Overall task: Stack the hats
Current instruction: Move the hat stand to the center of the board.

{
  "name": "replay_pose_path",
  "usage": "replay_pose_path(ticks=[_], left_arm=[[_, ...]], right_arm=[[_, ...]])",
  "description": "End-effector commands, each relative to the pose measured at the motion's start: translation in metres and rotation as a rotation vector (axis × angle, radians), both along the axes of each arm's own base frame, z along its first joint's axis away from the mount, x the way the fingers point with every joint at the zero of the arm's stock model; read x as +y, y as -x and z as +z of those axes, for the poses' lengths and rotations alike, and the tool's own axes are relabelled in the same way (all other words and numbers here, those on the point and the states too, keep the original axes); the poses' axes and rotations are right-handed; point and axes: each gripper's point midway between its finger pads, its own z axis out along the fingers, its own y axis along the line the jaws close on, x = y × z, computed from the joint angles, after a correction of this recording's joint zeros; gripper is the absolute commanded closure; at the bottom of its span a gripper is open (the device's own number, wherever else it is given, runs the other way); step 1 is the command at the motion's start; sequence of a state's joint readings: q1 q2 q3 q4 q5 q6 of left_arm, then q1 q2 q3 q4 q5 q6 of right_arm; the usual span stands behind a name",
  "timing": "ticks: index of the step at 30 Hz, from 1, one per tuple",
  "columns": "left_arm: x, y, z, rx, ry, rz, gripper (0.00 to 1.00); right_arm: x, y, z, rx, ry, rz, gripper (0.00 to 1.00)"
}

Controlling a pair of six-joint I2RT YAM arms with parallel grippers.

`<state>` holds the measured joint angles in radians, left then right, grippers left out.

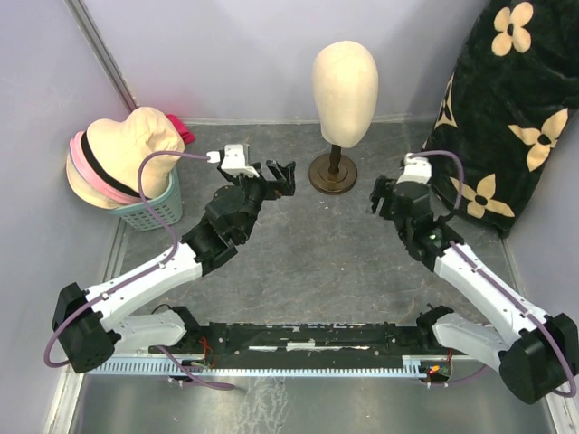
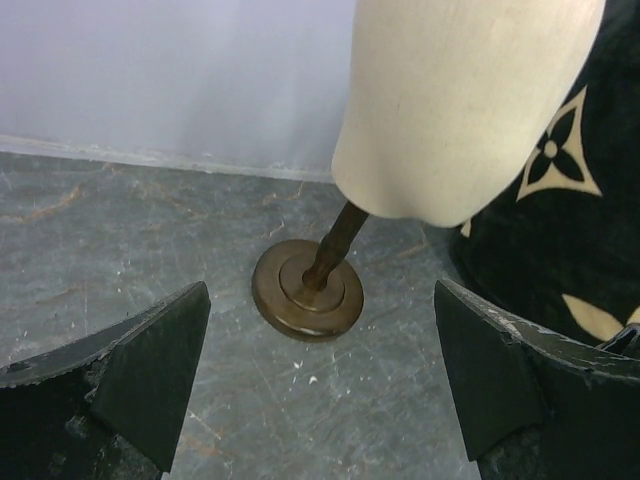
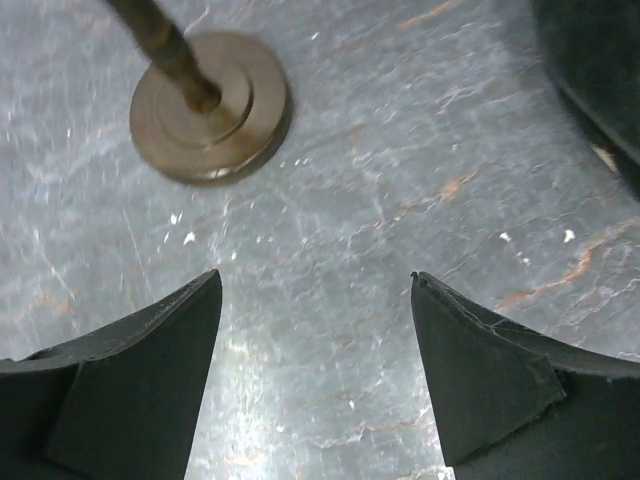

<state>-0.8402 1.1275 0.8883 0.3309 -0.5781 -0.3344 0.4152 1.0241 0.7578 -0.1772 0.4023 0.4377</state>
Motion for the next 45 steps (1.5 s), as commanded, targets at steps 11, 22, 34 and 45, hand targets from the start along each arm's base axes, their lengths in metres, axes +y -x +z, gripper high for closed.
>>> replay_pose_path(ticks=[11,22,34,45], left_arm=[[0.004,0.015,-0.019,0.005,-0.042,-0.008,0.0],[0.008,0.008,-0.039,0.013,-0.072,0.037,0.01],[0.025,0.01,-0.058,0.01,-0.035,0.075,0.01],[0.043,0.01,-0.06,-0.009,0.008,0.089,0.01]], right_arm=[[0.082,0.001,-0.033,-0.177,0.219,0.073,0.22],[0.134,-0.06,-0.042,-0.343,0.115,0.088,0.24],[0.155,-0.11,-0.052,-0.41,0.078,0.12,0.26],[0.155,-0.146,-0.057,-0.435,0.072,0.096,0.26]])
